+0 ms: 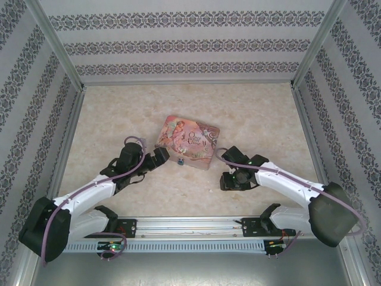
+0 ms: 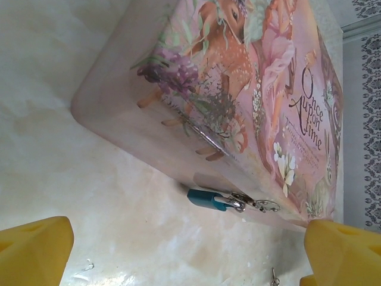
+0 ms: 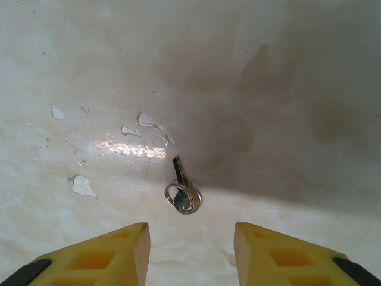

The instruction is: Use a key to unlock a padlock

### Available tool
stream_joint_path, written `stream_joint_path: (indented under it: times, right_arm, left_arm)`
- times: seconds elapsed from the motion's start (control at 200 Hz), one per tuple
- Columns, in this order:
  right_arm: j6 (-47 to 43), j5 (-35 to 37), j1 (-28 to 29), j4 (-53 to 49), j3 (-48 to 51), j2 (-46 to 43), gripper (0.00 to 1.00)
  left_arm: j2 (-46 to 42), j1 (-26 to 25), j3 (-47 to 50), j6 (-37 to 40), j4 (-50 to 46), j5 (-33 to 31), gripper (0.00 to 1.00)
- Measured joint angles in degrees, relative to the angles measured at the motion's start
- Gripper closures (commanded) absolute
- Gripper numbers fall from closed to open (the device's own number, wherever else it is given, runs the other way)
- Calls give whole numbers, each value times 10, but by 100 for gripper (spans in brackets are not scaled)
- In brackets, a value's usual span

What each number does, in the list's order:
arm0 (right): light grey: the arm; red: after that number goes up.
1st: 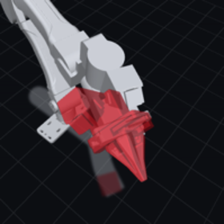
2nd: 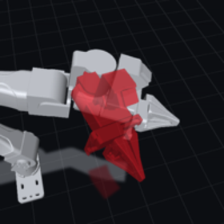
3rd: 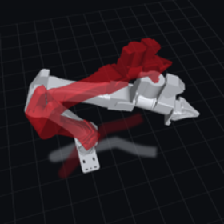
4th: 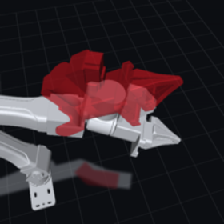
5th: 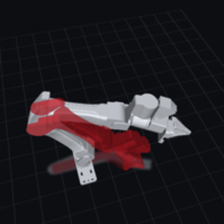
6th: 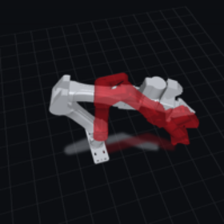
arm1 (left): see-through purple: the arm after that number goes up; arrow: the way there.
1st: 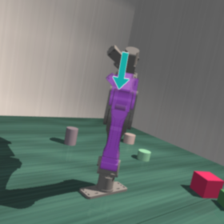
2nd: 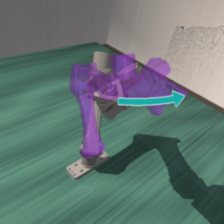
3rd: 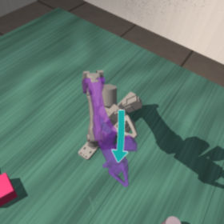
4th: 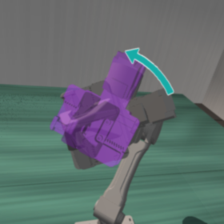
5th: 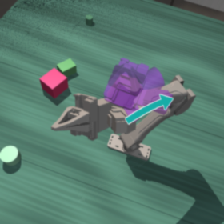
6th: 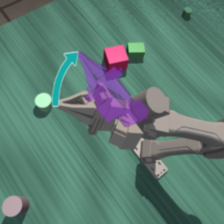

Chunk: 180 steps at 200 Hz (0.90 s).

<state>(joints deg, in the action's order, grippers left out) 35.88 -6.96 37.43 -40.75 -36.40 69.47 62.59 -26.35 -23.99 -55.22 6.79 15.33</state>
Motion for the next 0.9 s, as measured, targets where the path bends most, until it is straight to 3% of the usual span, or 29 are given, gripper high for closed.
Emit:
stream_joint_path:
  times: [0.4, 0.899]
  right_arm:
    - [0, -4, 22, 31, -1, 68, 66]
    - [0, 13, 30, 30, -2, 82, 84]
  left_arm:
    - [34, -21, 0, -19, 29, -12, 1]
    - [34, -25, 0, -23, 31, -21, 1]
